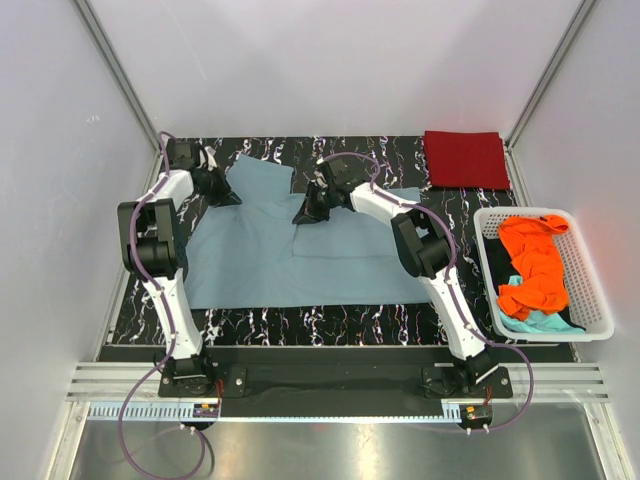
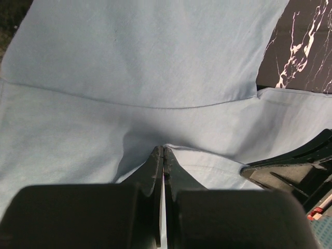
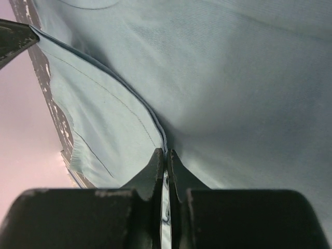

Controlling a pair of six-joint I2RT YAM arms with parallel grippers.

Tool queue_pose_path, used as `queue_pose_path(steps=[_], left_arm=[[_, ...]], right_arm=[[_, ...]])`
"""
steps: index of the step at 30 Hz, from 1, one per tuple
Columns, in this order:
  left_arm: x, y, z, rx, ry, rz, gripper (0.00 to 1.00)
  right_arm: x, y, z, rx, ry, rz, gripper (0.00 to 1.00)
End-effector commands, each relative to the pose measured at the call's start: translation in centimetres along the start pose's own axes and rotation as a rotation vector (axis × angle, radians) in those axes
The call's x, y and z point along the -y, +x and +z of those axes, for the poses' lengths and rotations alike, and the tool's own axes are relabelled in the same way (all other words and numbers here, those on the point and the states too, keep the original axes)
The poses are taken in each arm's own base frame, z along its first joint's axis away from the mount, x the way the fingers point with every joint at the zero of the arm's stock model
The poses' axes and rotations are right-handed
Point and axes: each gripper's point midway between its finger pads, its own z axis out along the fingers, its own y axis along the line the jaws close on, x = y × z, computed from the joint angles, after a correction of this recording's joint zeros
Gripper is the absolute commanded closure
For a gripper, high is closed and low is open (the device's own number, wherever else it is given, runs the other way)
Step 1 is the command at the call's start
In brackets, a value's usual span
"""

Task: Fold and stack the t-shirts
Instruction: Fold the tshirt

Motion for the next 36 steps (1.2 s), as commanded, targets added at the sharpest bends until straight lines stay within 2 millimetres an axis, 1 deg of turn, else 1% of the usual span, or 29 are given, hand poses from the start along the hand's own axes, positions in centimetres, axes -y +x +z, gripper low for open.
queue_pose_path(steps=[1, 5, 10, 14, 15, 16, 17, 18, 19, 20, 21, 22, 23, 24, 27, 28, 29, 30, 31, 32, 33, 34, 35, 36], left_arm=[[1.0, -1.8, 0.2, 0.035, 0.053, 0.02, 1.0], [0.6, -1.6, 0.9, 0.02, 0.053, 0.007, 1.0], [0.4, -1.9, 1.0, 0.032, 0.036, 0.016, 1.0], [0.0, -2.0, 0.9, 0.03, 0.014, 0.015, 0.95], [0.0, -2.4, 0.8, 0.038, 0.001, 0.019, 0.89], [0.0, -2.4, 0.4, 0.038, -0.011, 0.025, 0.84], [0.3, -2.9, -0.4, 0.057, -0.017, 0.038, 0.79], [0.2, -3.3, -0.9, 0.071, -0.046, 0.053, 0.75], [0.4, -4.0, -1.7, 0.098, -0.057, 0.067, 0.73], [0.3, -4.0, -2.3, 0.102, -0.082, 0.065, 0.71], [1.0, -4.6, -3.9, 0.134, -0.093, 0.076, 0.69], [0.6, -4.8, -4.6, 0.154, -0.133, 0.068, 0.64], [0.6, -4.6, -5.2, 0.158, -0.143, 0.058, 0.63], [0.9, -4.2, -6.2, 0.169, -0.145, 0.052, 0.62], [1.2, -2.7, -7.0, 0.158, -0.132, 0.011, 0.6], [1.1, -1.1, -7.3, 0.132, -0.124, -0.012, 0.6], [1.1, -0.2, -7.4, 0.118, -0.12, -0.023, 0.59], [1.0, 1.1, -7.5, 0.096, -0.122, -0.034, 0.58], [0.7, 3.0, -8.2, 0.081, -0.129, -0.043, 0.56], [0.3, 4.4, -8.4, 0.067, -0.144, -0.049, 0.55], [0.1, 5.4, -8.8, 0.064, -0.158, -0.047, 0.55], [-1.3, 8.2, -8.6, 0.016, -0.186, -0.069, 0.54], [-0.9, 8.7, -9.8, 0.041, -0.182, -0.063, 0.54], [-1.2, 9.5, -10.2, 0.045, -0.193, -0.067, 0.54]], right_arm=[[-1.4, -1.3, -1.1, 0.066, -0.004, -0.066, 0.94], [-0.9, -1.4, -1.0, 0.064, 0.001, -0.058, 0.93], [-0.4, -1.3, -0.7, 0.062, 0.01, -0.054, 0.92], [0.2, -1.8, -1.0, 0.072, 0.024, -0.027, 0.88], [0.3, -2.1, -1.4, 0.079, 0.031, -0.014, 0.87], [0.9, -2.4, -1.8, 0.087, 0.045, 0.002, 0.83], [1.1, -2.8, -2.1, 0.092, 0.053, 0.01, 0.77], [1.3, -3.3, -2.9, 0.098, 0.058, 0.022, 0.72], [1.2, -3.2, -3.1, 0.093, 0.063, 0.019, 0.72], [1.1, -3.8, -3.7, 0.104, 0.065, 0.014, 0.7], [1.0, -4.0, -4.1, 0.107, 0.073, -0.011, 0.65], [0.6, -4.0, -4.8, 0.104, 0.082, -0.021, 0.64], [0.0, -4.4, -5.3, 0.112, 0.077, -0.04, 0.62], [-0.5, -4.4, -6.0, 0.111, 0.078, -0.054, 0.61], [-1.9, -4.4, -7.2, 0.111, 0.062, -0.078, 0.58], [-2.5, -4.2, -8.2, 0.106, 0.062, -0.087, 0.56], [-2.4, -3.9, -8.6, 0.098, 0.076, -0.113, 0.54], [-2.7, -3.4, -10.1, 0.092, 0.098, -0.123, 0.47], [-1.7, -2.9, -10.6, 0.088, 0.146, -0.13, 0.43], [-1.1, -2.6, -11.4, 0.079, 0.181, -0.166, 0.41], [-0.4, -1.5, -12.8, 0.048, 0.235, -0.165, 0.38], [0.8, -0.5, -13.3, 0.021, 0.282, -0.168, 0.35], [1.8, 0.2, -14.0, 0.007, 0.329, -0.176, 0.34], [1.6, 0.9, -15.5, 0.001, 0.337, -0.208, 0.32]])
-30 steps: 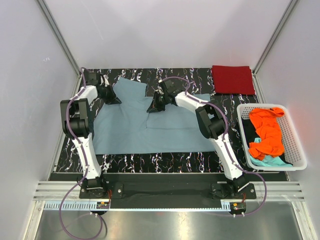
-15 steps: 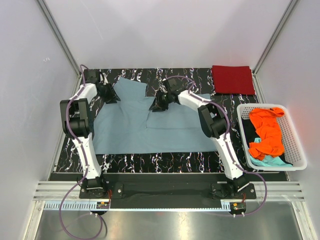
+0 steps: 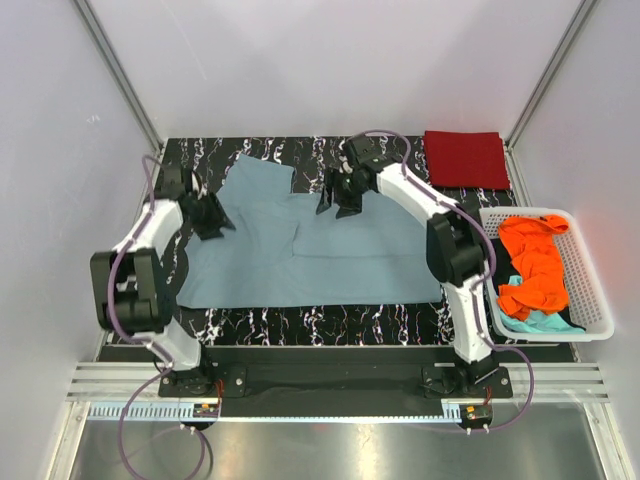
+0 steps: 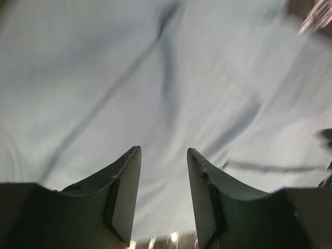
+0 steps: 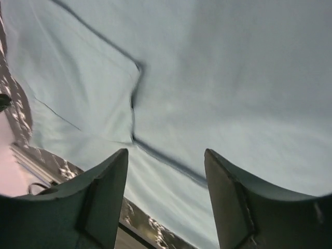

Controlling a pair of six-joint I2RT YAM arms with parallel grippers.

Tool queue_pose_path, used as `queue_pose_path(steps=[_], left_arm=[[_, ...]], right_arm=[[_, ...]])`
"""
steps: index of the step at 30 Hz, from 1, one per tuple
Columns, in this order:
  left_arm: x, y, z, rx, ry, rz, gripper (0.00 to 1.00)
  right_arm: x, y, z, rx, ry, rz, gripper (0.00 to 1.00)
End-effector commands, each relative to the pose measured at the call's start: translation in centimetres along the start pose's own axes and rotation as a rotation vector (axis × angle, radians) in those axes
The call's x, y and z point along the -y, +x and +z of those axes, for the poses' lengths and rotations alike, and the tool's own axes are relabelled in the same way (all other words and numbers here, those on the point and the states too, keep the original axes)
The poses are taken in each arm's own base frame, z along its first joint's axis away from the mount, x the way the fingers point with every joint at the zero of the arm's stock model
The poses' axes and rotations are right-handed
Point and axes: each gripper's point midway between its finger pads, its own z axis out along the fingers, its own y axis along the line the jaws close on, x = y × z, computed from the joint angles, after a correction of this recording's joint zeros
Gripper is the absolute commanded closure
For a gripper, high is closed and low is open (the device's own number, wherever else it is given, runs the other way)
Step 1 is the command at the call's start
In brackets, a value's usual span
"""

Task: Fold and stack the t-shirts
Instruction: Fold the tshirt

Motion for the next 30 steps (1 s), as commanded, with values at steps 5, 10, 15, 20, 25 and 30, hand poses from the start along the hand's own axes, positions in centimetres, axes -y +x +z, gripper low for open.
queue_pose_path(steps=[5, 10, 15, 20, 25, 30], left_arm=[[-3.9, 5.8, -2.7, 0.026, -0.131, -0.056, 0.53], [-6.8, 7.1, -2.5, -0.004, -0.157, -0.174, 0.52], [-10.4, 8.9, -2.2, -0.044, -0.2, -0.291, 0.52], [-13.5, 11.0, -1.5, -0.1, -0.273, -0.376, 0.52], [-13.8, 11.2, -2.3, -0.101, -0.294, -0.368, 0.52], [-10.6, 9.6, -5.4, 0.021, -0.246, -0.322, 0.51]], right_arm=[[5.6, 8.0, -7.5, -0.105, 0.224, -0.115, 0.29], [9.9, 12.5, -8.6, -0.157, 0.34, -0.07, 0.32], [12.9, 14.3, -8.8, -0.166, 0.411, -0.023, 0.33], [16.5, 16.6, -8.5, -0.199, 0.53, 0.032, 0.3], [18.1, 17.8, -10.0, -0.193, 0.614, 0.063, 0.27], [12.1, 14.9, -12.7, -0.038, 0.459, 0.078, 0.21]])
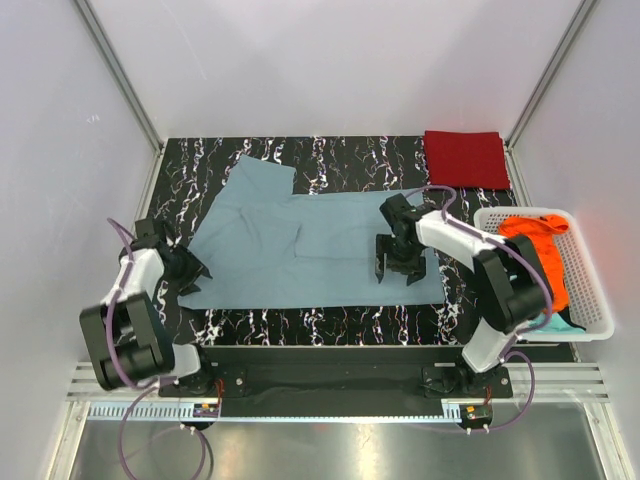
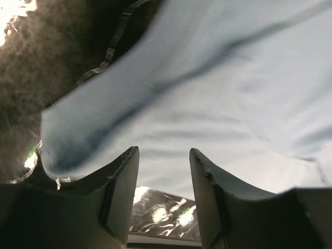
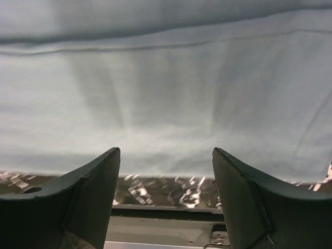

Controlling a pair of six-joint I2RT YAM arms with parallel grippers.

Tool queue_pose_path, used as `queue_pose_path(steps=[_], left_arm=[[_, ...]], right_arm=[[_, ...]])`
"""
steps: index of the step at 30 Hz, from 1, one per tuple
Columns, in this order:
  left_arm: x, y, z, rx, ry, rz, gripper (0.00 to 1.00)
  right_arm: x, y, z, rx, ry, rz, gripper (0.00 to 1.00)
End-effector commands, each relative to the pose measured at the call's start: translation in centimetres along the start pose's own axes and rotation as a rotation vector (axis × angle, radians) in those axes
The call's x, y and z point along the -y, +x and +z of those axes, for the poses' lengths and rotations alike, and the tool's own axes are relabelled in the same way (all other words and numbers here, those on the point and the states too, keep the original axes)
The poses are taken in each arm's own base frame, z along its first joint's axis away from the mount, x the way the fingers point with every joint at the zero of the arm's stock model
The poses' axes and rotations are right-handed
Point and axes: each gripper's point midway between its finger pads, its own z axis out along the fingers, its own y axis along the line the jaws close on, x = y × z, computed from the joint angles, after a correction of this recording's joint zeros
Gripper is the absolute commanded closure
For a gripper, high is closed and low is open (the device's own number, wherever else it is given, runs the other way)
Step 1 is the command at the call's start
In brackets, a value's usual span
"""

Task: Fold and stack the t-shirts
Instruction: Fold the tshirt

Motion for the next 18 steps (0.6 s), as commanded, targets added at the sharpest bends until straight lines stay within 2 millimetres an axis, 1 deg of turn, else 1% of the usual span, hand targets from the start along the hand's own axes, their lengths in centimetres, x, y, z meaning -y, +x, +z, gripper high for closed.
queue_pose_path(steps=[1, 2, 3, 4, 5, 6, 7, 9, 10, 11, 12, 13, 15, 18], left_arm=[[1.4, -0.5, -2.5, 0.097, 0.023, 0.029, 0.51], [0.9, -0.1, -2.0, 0.09, 0.002, 0.016, 0.51], [0.5, 0.0, -1.3, 0.072, -0.014, 0.003, 0.51], [0.2, 0.2, -0.8, 0.056, -0.027, -0.005, 0.51], [-0.2, 0.2, -0.5, 0.038, -0.032, -0.023, 0.51], [-0.4, 0.5, -0.1, 0.019, -0.037, -0.035, 0.51], [-0.7, 0.6, 0.2, 0.01, -0.045, -0.043, 0.52], [-0.9, 0.1, 0.2, 0.017, -0.04, -0.058, 0.52], [-0.9, -0.2, 0.1, 0.027, -0.039, -0.055, 0.52], [-1.0, -0.6, 0.0, 0.038, -0.042, -0.055, 0.52], [-1.1, -0.7, -0.1, 0.041, -0.042, -0.051, 0.53], [-1.0, -0.8, -0.2, 0.046, -0.039, -0.051, 0.53], [-1.0, -0.8, -0.2, 0.047, -0.039, -0.056, 0.53], [-1.4, -0.5, -0.1, 0.042, -0.055, -0.066, 0.53]], right_arm=[[-3.5, -1.8, -5.3, 0.144, -0.146, 0.04, 0.22], [-4.3, -1.7, -5.6, 0.136, -0.175, 0.063, 0.22], [-4.8, -1.6, -5.6, 0.125, -0.195, 0.074, 0.24], [-4.9, -1.0, -5.1, 0.096, -0.202, 0.113, 0.26], [-5.1, -1.1, -4.8, 0.106, -0.214, 0.127, 0.3], [-4.6, -0.8, -4.3, 0.099, -0.2, 0.15, 0.51], [-3.6, 0.0, -3.3, 0.084, -0.164, 0.166, 0.59], [-2.5, 0.5, -2.7, 0.085, -0.138, 0.19, 0.72], [-1.3, 1.1, -1.8, 0.076, -0.101, 0.202, 0.83], [-0.6, 1.2, -1.7, 0.084, -0.089, 0.209, 0.89], [0.4, 1.7, -1.1, 0.074, -0.067, 0.22, 0.93], [1.2, 1.5, -1.0, 0.079, -0.056, 0.24, 0.97], [1.6, 1.5, -1.1, 0.083, -0.065, 0.253, 0.99], [2.4, 1.9, -1.1, 0.088, -0.059, 0.288, 0.99]])
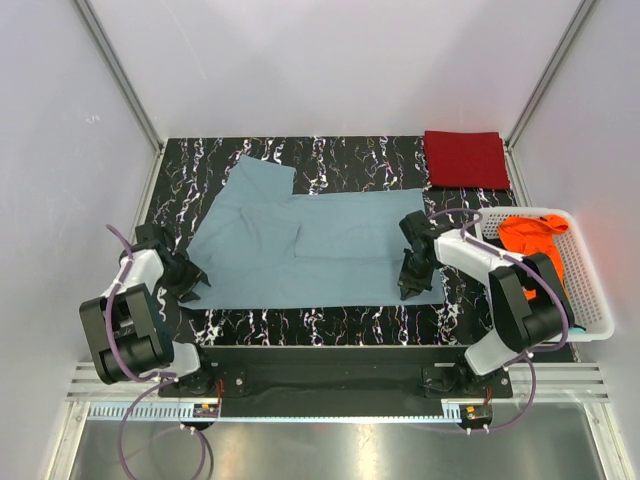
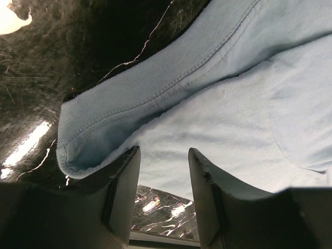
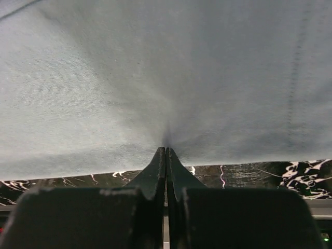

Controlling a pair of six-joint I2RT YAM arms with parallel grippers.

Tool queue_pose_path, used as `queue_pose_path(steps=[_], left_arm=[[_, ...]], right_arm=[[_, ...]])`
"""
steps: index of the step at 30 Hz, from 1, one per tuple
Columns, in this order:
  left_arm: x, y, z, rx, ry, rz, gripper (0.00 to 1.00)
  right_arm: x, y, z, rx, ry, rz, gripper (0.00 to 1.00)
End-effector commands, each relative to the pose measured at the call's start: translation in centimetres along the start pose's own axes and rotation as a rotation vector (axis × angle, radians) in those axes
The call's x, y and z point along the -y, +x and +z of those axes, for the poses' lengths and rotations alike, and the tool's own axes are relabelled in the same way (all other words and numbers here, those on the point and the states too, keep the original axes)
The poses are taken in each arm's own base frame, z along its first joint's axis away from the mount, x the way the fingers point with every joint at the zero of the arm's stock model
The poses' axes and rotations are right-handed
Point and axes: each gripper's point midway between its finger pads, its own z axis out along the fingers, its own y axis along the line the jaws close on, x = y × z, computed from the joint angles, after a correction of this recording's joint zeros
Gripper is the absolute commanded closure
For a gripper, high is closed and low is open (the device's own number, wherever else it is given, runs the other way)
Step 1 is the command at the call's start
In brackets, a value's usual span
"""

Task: Fold and stack the t-shirts
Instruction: Fold the tshirt

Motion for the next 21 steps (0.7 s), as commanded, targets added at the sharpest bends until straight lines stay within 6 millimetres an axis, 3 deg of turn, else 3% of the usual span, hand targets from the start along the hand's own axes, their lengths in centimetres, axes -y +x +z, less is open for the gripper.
queue_pose_path(steps=[1, 5, 11, 16, 19, 21], left_arm=[[-0.1, -1.1, -0.4, 0.053, -0.006, -0.006, 0.53], [-1.7, -1.2, 0.3, 0.045, -0.054, -0.06, 0.53], [-4.3, -0.8, 1.1, -0.008, -0.134, -0.175, 0.53], [-3.3, -1.1, -0.9, 0.03, -0.087, -0.188, 0.53], [-2.0, -1.3, -2.9, 0.085, -0.048, -0.137, 0.53], [-1.4, -1.0, -3.5, 0.098, -0.045, -0.098, 0.53]], right_arm=[[0.5, -1.0, -1.0, 0.079, -0.015, 0.056, 0.99], [3.3, 0.2, 0.4, 0.041, 0.018, 0.194, 0.98], [4.6, 0.1, 0.4, 0.026, 0.048, 0.263, 0.91], [4.1, 0.4, 0.0, -0.01, 0.029, 0.249, 0.88], [3.1, -0.8, -2.5, 0.081, -0.045, 0.237, 0.87], [3.1, -1.9, -3.8, 0.154, -0.057, 0.237, 0.81]])
